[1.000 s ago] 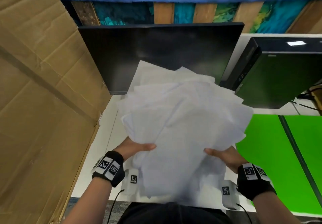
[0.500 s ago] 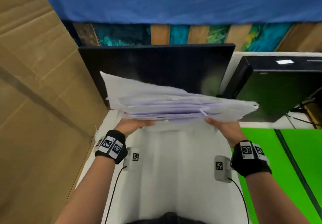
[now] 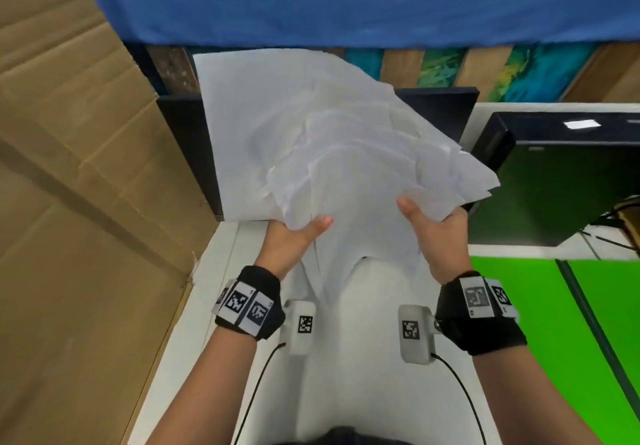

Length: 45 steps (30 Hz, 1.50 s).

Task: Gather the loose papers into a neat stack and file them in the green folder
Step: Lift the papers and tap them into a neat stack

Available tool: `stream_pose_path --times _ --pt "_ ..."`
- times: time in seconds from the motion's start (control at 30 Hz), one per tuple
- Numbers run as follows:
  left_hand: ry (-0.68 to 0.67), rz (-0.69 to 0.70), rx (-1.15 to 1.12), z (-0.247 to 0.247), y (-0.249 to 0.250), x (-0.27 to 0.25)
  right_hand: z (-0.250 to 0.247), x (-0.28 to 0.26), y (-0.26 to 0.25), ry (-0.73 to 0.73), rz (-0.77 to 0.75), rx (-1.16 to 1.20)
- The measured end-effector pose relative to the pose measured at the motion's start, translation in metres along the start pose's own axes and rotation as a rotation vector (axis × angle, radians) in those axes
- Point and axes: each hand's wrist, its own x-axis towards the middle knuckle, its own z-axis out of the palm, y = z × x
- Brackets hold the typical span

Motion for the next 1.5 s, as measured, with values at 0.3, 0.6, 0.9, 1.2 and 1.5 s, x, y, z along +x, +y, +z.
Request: stream_pose_path --times 0.3,0.6,0.9,1.2,1.5 --pt "-0.014 -0.031 0.014 -0.037 -0.01 -0.01 -0.018 -0.009 0.013 -0.16 0.027 -0.045" --pt "0.009 0.004 -0.008 -0.041 -0.008 -0.004 -0.016 -0.006 -0.002 -0.148 0.038 0.34" --pt "0.002 0.014 -0.036 -0.032 -0.015 0.002 -0.036 0.011 0.024 0.067 0.177 0.328" --pt "0.032 0.053 -0.021 -0.029 -0.018 0.007 -0.061 0.014 0.044 -0.094 0.221 -0.851" --pt "0.021 0.035 -0.021 -0.034 -0.013 0.005 -0.039 0.005 0.002 -0.42 0.057 -0.202"
